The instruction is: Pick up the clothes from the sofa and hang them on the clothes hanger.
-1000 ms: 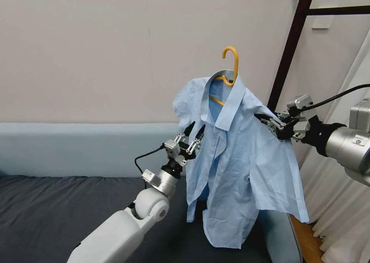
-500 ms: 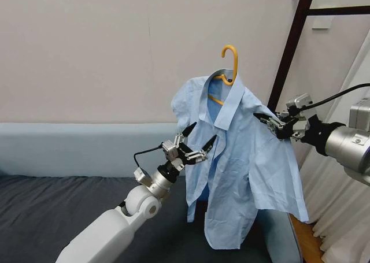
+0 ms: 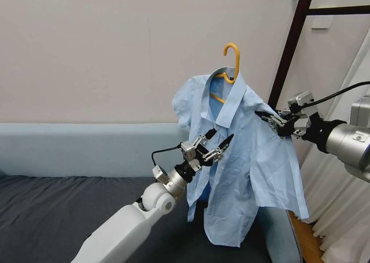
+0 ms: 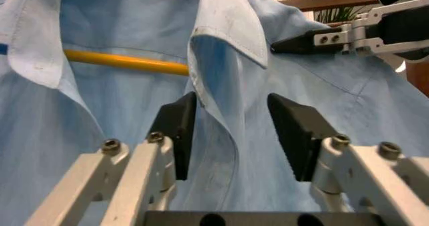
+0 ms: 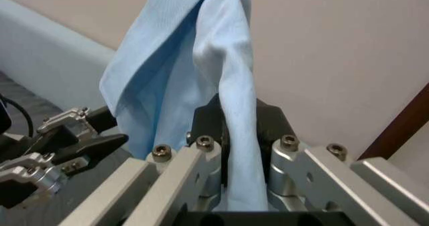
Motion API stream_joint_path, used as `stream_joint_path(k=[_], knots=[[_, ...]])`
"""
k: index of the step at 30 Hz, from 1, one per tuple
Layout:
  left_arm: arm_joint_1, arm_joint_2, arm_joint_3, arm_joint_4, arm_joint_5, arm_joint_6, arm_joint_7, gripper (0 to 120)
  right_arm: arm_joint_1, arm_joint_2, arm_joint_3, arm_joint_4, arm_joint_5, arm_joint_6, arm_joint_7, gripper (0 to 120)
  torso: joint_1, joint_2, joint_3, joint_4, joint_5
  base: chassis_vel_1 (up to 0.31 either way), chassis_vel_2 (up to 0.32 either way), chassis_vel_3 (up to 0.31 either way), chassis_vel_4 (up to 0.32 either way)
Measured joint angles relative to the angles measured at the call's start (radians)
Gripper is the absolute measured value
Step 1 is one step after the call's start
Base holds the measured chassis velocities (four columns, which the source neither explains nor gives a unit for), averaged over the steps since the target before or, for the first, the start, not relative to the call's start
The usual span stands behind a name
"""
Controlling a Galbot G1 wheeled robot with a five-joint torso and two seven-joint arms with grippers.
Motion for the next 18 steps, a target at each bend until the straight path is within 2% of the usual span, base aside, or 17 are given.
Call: stream_joint_path(k=[1,2,7,8,11,18], knots=[[0.000,-0.003,-0.004,0.004,-0.004,-0.001,0.004,37,-0.002,0.000,0.001,0.000,-0.001,0.000,0.000,7,0.000,0.000,0.000,0.0000,0.0000,0.000,0.000,0.000,0.000],[0.000,-0.003,-0.004,0.004,-0.004,-0.001,0.004,37,-0.002,0.000,0.001,0.000,-0.001,0.000,0.000,7,0.000,0.000,0.000,0.0000,0.0000,0.000,0.000,0.000,0.000],[-0.011,-0.004,-0.036,0.034,0.004,-0.025,0.004,15,-0.005,-0.002,0.004,-0.001,-0.002,0.002,0.000,7,0.000,0.000,0.000,0.0000,-0.0001,0.000,0.000,0.000,0.000],[-0.011,-0.004,-0.036,0.034,0.004,-0.025,0.004,15,-0.005,-0.002,0.004,-0.001,-0.002,0.002,0.000,7,0.000,0.000,0.000,0.0000,-0.0001,0.000,0.000,0.000,0.000],[-0.031,0.005,-0.052,0.058,0.010,-0.032,0.010,2,-0.007,-0.004,0.007,0.004,-0.002,0.004,0.000,7,0.000,0.000,0.000,0.0001,0.0000,0.000,0.000,0.000,0.000],[-0.054,0.005,-0.054,0.060,0.009,-0.032,0.032,0,-0.013,-0.019,0.017,0.008,0.001,0.025,0.000,7,0.000,0.000,0.000,0.0000,-0.0001,0.000,0.000,0.000,0.000]])
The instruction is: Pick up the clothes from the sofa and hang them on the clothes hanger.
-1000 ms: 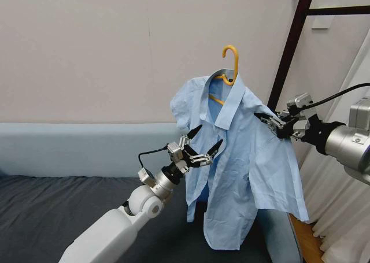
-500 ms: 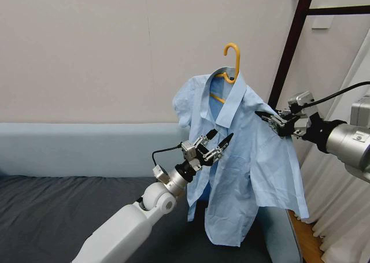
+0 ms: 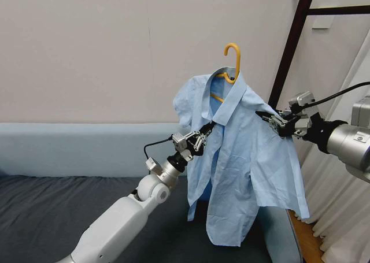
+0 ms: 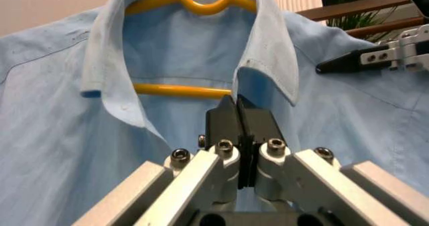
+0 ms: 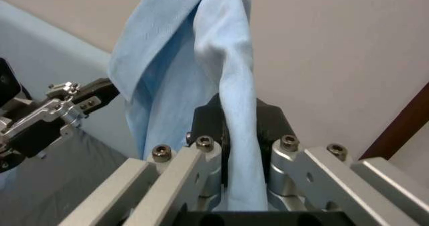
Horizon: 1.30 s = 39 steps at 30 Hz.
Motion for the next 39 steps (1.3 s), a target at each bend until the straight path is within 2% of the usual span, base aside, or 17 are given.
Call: stream_joint_path(k=[10,17,20,21,23,24,27,28,32,33,36,37,39], knots=[[-0.105,-0.008,-0.064,0.015,0.083,-0.008,0.008,0,-0.004,-0.019,0.013,0.001,0.006,0.031,-0.003,7,0.000,0.000,0.000,-0.0001,0.0001,0.000,0.000,0.000,0.000],[-0.050,-0.009,-0.058,0.026,0.129,-0.012,-0.027,0,-0.007,-0.019,0.014,0.009,0.019,0.032,-0.007,7,0.000,0.000,0.000,0.0002,0.0000,0.000,0.000,0.000,0.000],[-0.030,-0.014,-0.045,0.022,0.130,-0.015,-0.073,0,-0.014,-0.019,0.022,0.013,0.029,0.032,-0.005,7,0.000,0.000,0.000,0.0000,-0.0001,0.000,0.000,0.000,0.000],[-0.015,-0.015,-0.034,0.012,0.139,-0.017,-0.128,0,-0.025,-0.019,0.031,0.017,0.038,0.035,0.005,7,0.000,0.000,0.000,-0.0001,0.0000,0.000,0.000,0.000,0.000],[0.009,-0.016,-0.028,-0.002,0.162,-0.018,-0.202,7,-0.045,-0.021,0.052,0.023,0.048,0.034,0.037,7,0.000,0.000,0.000,-0.0001,0.0001,0.000,0.000,0.000,0.000],[0.009,-0.016,-0.028,-0.002,0.162,-0.018,-0.202,7,-0.045,-0.021,0.052,0.023,0.048,0.034,0.037,7,0.000,0.000,0.000,-0.0001,0.0001,0.000,0.000,0.000,0.000],[0.074,-0.015,-0.033,-0.032,0.196,-0.021,-0.262,22,-0.083,-0.027,0.096,0.043,0.081,-0.013,0.139,7,0.000,0.000,0.000,-0.0001,0.0000,0.000,0.000,0.000,0.000],[0.074,-0.015,-0.033,-0.032,0.196,-0.021,-0.262,22,-0.083,-0.027,0.096,0.043,0.081,-0.013,0.139,7,0.000,0.000,0.000,-0.0001,0.0000,0.000,0.000,0.000,0.000],[0.176,-0.003,-0.074,-0.065,0.232,-0.027,-0.270,39,-0.135,-0.039,0.152,0.059,0.100,-0.038,0.230,7,0.000,0.000,0.000,-0.0001,0.0001,0.000,0.000,0.000,0.000],[0.176,-0.003,-0.074,-0.065,0.232,-0.027,-0.270,39,-0.135,-0.039,0.152,0.059,0.100,-0.038,0.230,7,0.000,0.000,0.000,-0.0001,0.0001,0.000,0.000,0.000,0.000],[0.258,0.005,-0.120,-0.084,0.260,-0.036,-0.269,53,-0.189,-0.040,0.203,0.078,0.107,-0.054,0.302,7,0.000,0.000,0.000,0.0002,-0.0001,0.000,0.000,0.000,0.000],[0.258,0.005,-0.120,-0.084,0.260,-0.036,-0.269,53,-0.189,-0.040,0.203,0.078,0.107,-0.054,0.302,7,0.000,0.000,0.000,0.0002,-0.0001,0.000,0.000,0.000,0.000],[0.303,0.013,-0.143,-0.099,0.271,-0.040,-0.264,64,-0.264,-0.034,0.252,0.091,0.080,-0.056,0.334,7,0.000,0.000,0.000,0.0000,-0.0002,0.000,0.000,0.000,0.000]])
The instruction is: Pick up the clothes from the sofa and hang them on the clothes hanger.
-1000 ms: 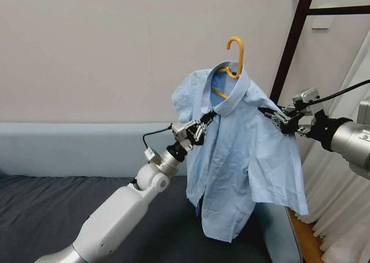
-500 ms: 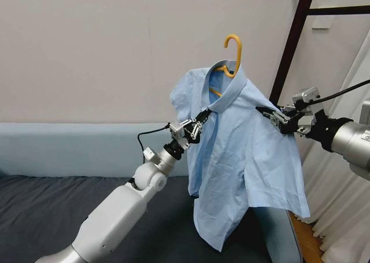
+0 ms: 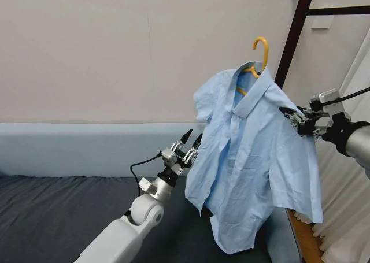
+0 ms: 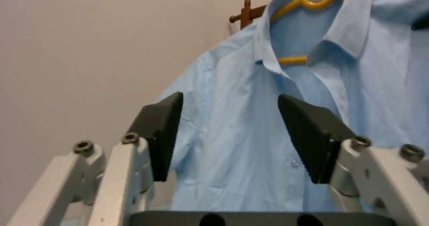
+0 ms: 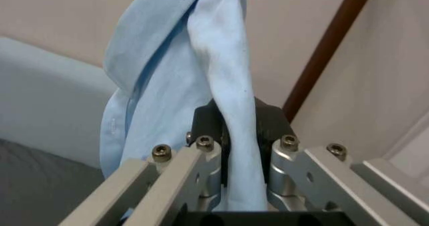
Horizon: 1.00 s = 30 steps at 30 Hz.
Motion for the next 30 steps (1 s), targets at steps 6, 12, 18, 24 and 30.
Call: stream_joint_path(k=[6,12,18,24,30], knots=[[0.045,0.018,-0.037,-0.024,0.005,-0.004,0.003,85,-0.143,0.031,0.146,0.034,-0.076,0.005,0.073,7,0.000,0.000,0.000,-0.0001,0.0002,0.000,0.000,0.000,0.000],[0.067,0.026,-0.053,-0.043,0.005,-0.005,0.005,100,-0.261,0.051,0.247,0.044,-0.141,0.034,0.131,7,0.000,0.000,0.000,-0.0002,0.0002,0.000,0.000,0.000,0.000],[0.089,0.019,-0.066,-0.077,0.008,-0.005,0.005,100,-0.175,0.055,0.155,0.000,-0.152,0.036,0.262,7,0.000,0.000,0.000,-0.0001,0.0003,0.000,0.000,0.000,0.000],[0.117,0.021,-0.084,-0.095,0.017,-0.005,0.006,100,-0.123,0.030,0.082,-0.104,-0.185,0.067,0.282,7,0.000,0.000,0.000,-0.0001,0.0000,0.000,0.000,0.000,0.000],[0.120,0.034,-0.087,-0.109,0.016,-0.005,0.007,100,-0.076,0.022,0.022,-0.238,-0.260,0.096,0.240,7,0.000,0.000,0.000,-0.0003,0.0004,0.000,0.000,0.000,0.000]])
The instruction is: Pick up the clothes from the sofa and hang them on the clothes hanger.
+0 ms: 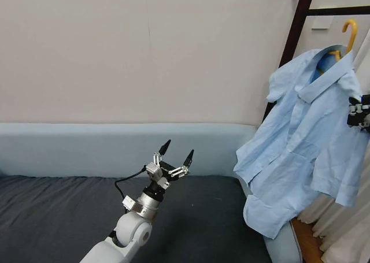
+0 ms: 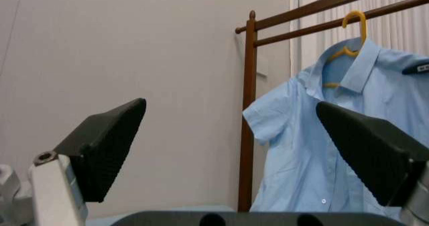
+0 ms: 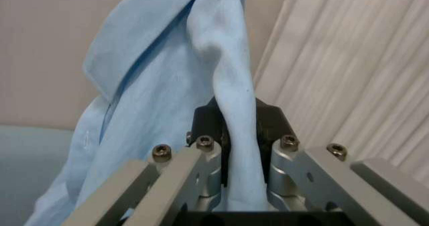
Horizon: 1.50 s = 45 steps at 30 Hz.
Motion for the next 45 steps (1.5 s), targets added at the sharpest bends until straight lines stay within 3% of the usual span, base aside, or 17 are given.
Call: stream_joint_path(k=[3,5,9,10,14,19,24,33,40,43,45], knots=[[0.003,0.012,-0.008,-0.003,-0.001,0.000,0.000,100,0.144,0.003,-0.126,-0.088,-0.059,0.008,-0.028,7,0.000,0.000,0.000,0.0001,0.0000,0.000,0.000,0.000,0.000],[0.003,0.013,-0.010,-0.003,-0.002,0.000,0.000,100,0.180,0.005,-0.154,-0.104,-0.074,0.010,-0.036,7,0.000,0.000,0.000,0.0004,0.0000,0.000,0.000,0.000,0.000],[0.008,0.012,-0.015,0.001,-0.002,0.000,0.000,100,0.373,0.035,-0.341,-0.195,-0.145,0.014,-0.069,7,0.000,0.000,0.000,0.0001,-0.0003,0.000,0.000,0.000,0.000],[0.008,0.012,-0.015,0.001,-0.002,0.000,0.000,100,0.373,0.035,-0.341,-0.195,-0.145,0.014,-0.069,7,0.000,0.000,0.000,0.0001,-0.0003,0.000,0.000,0.000,0.000],[0.008,0.010,-0.020,0.009,-0.002,0.000,0.000,100,0.552,0.098,-0.521,-0.281,-0.185,0.007,-0.071,7,0.000,0.000,0.000,0.0003,-0.0001,0.000,0.000,0.000,0.000],[0.008,0.010,-0.024,0.014,-0.002,0.000,0.000,100,0.658,0.141,-0.606,-0.347,-0.237,0.006,-0.071,7,0.000,0.000,0.000,0.0004,-0.0003,0.000,0.000,0.000,0.000],[0.009,0.005,-0.026,0.023,-0.002,0.000,-0.001,100,0.825,0.219,-0.758,-0.465,-0.329,0.001,-0.066,7,0.000,0.000,0.000,0.0001,-0.0003,0.000,0.000,0.000,0.000],[0.021,0.000,-0.040,0.023,0.000,-0.001,-0.001,100,1.022,0.354,-0.926,-0.645,-0.403,-0.020,0.000,7,0.000,0.000,0.000,0.0002,-0.0003,0.000,0.000,0.000,0.000],[0.025,-0.008,-0.046,0.024,0.001,-0.001,-0.001,100,1.130,0.446,-0.996,-0.780,-0.427,-0.024,0.059,7,0.000,0.000,0.000,0.0002,-0.0005,0.000,0.000,0.000,0.000],[0.026,-0.008,-0.058,0.024,0.001,-0.001,-0.004,100,1.207,0.573,-1.033,-0.922,-0.466,-0.027,0.102,7,0.000,0.000,0.000,0.0004,-0.0004,0.000,0.000,0.000,0.000],[0.027,-0.006,-0.060,0.024,0.000,-0.002,-0.005,100,1.216,0.592,-1.034,-0.943,-0.471,-0.027,0.107,7,0.000,0.000,0.000,0.0003,-0.0006,0.000,0.000,0.000,0.000]])
